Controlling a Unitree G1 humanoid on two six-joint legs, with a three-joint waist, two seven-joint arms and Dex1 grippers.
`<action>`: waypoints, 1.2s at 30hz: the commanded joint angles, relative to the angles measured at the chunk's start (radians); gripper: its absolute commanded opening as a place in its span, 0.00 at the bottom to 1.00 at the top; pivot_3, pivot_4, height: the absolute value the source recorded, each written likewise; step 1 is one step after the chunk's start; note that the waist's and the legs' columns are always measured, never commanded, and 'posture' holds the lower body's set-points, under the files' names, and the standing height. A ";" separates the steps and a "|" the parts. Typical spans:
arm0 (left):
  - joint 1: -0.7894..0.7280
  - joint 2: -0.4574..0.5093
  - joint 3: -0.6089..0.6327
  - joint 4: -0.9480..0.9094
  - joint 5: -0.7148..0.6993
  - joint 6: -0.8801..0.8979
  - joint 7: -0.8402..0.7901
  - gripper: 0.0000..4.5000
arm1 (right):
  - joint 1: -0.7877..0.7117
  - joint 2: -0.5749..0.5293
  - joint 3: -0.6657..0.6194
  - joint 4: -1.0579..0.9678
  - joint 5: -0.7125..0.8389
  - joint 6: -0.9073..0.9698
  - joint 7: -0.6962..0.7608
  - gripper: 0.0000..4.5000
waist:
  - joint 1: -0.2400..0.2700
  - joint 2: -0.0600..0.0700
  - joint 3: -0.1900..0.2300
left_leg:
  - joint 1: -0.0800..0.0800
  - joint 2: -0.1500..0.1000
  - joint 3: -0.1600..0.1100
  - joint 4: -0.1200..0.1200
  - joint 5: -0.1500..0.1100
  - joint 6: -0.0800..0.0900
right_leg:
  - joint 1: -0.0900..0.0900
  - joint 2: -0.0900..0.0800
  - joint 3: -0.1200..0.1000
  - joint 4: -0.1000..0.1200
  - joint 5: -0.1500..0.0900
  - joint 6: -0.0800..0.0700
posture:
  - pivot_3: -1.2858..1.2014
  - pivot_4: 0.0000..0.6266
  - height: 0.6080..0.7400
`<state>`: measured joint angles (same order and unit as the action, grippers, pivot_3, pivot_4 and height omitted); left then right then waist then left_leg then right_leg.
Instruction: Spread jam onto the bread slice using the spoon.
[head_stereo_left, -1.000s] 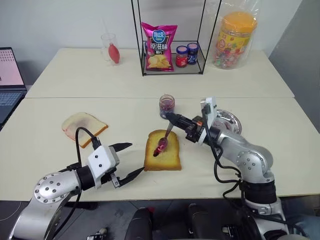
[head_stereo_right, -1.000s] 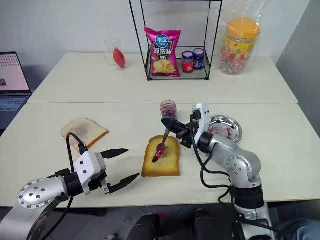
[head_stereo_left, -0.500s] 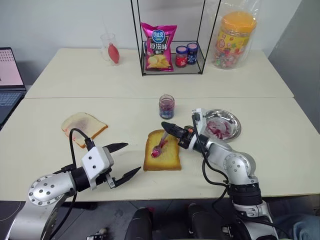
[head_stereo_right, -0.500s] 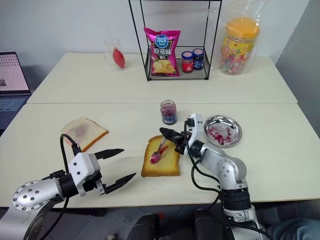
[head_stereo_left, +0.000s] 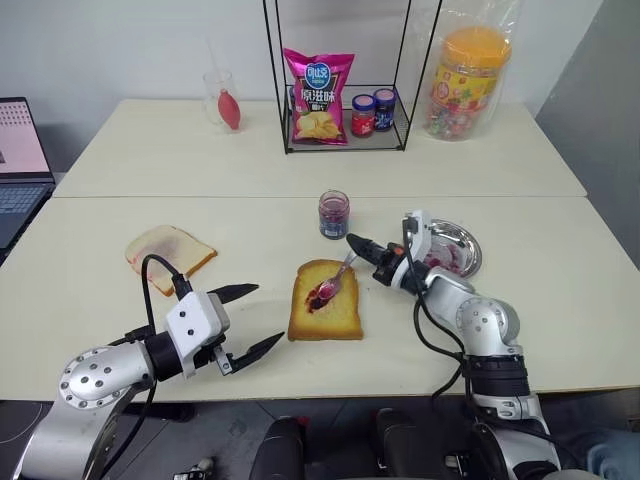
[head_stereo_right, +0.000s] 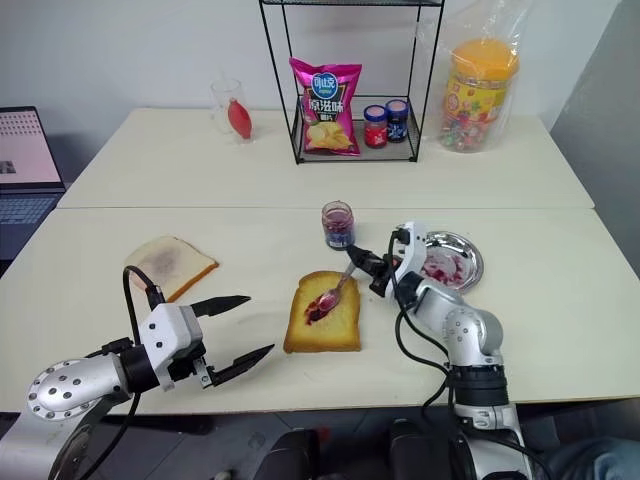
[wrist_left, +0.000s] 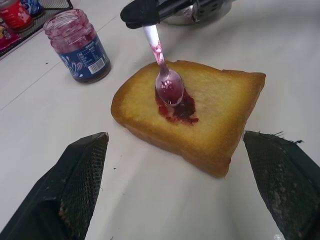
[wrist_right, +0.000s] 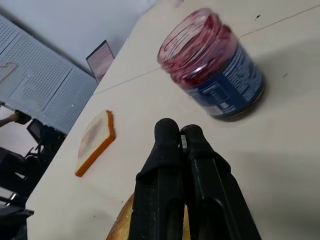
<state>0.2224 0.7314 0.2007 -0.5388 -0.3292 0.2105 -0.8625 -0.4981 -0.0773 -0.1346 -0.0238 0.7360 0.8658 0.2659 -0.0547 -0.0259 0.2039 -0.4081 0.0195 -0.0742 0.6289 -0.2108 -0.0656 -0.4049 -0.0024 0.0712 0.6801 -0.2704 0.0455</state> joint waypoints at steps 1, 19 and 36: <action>-0.006 -0.002 0.000 -0.012 -0.004 -0.021 0.001 1.00 | -0.021 -0.042 -0.070 -0.068 0.056 0.066 -0.037 0.01 | 0.000 0.000 0.000 | 0.000 0.000 0.000 0.000 0.000 0.000 | 0.000 0.000 0.000 0.000 0.000 0.000 | 0.52 0.24 1.00; 0.044 0.003 0.009 0.006 0.007 -0.061 -0.033 1.00 | -0.009 0.132 0.031 -0.101 0.115 0.143 -0.128 0.01 | -0.009 0.001 0.000 | 0.000 0.010 0.001 -0.003 0.000 0.000 | -0.004 0.011 0.000 0.000 0.002 -0.006 | 0.52 0.24 1.00; 0.035 0.002 -0.010 -0.005 0.018 -0.062 -0.037 1.00 | 0.091 -0.020 -0.078 -0.133 0.188 0.258 -0.107 0.01 | -0.004 0.000 0.000 | 0.000 0.010 0.001 -0.003 0.000 0.000 | -0.003 0.011 0.001 0.000 -0.002 -0.012 | 0.52 0.24 1.00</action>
<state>0.2636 0.7244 0.1973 -0.5127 -0.3090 0.1645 -0.8966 -0.4255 -0.0722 -0.1774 -0.1211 0.8950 1.0739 0.1875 -0.0583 -0.0257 0.2041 -0.4080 0.0295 -0.0733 0.6257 -0.2110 -0.0656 -0.4083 0.0081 0.0717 0.6800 -0.2722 0.0333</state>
